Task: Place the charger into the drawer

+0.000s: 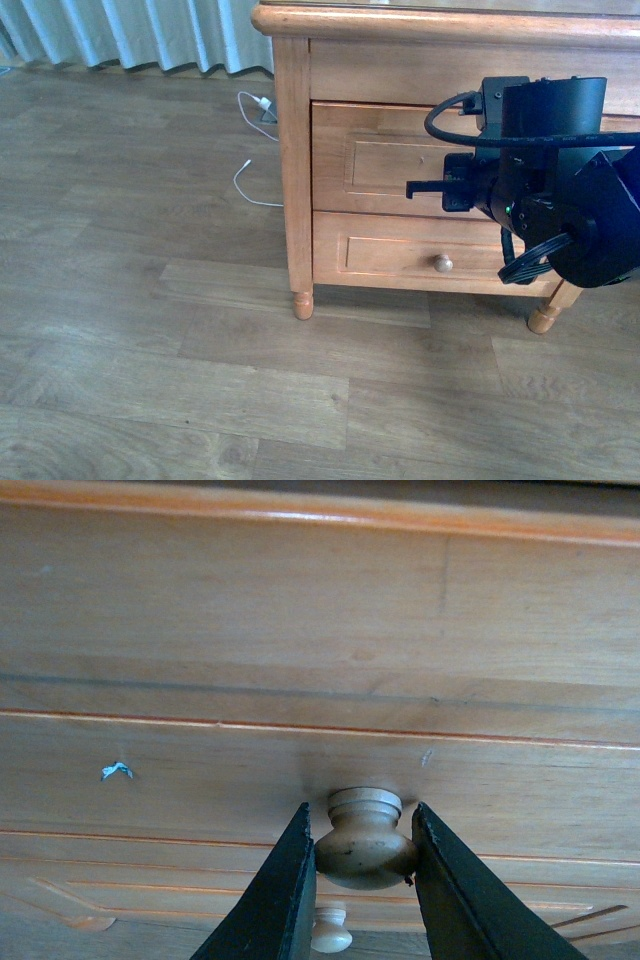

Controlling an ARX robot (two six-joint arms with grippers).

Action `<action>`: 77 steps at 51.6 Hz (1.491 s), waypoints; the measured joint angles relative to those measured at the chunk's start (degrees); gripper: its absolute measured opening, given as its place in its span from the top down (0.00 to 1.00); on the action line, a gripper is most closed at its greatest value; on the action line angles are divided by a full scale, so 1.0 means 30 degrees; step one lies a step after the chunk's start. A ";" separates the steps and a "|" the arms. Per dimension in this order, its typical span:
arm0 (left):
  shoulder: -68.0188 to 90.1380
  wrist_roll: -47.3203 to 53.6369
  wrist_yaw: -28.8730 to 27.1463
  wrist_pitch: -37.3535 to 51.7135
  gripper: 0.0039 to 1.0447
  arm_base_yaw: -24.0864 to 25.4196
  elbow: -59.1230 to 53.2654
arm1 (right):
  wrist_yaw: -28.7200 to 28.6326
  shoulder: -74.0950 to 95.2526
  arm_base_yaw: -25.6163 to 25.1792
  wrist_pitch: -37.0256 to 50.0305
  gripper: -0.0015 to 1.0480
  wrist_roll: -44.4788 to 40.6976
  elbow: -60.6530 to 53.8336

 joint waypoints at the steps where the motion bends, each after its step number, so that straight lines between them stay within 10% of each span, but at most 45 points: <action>1: 0.0000 0.0000 0.0000 0.0000 0.05 0.0000 -0.0007 | -0.0029 0.0000 -0.0007 0.0000 0.78 0.0000 -0.0007; 77: 0.0000 0.0000 0.0000 0.0000 0.05 0.0000 -0.0007 | -0.3759 -1.2488 0.0146 -0.6798 0.79 -0.0430 -1.3755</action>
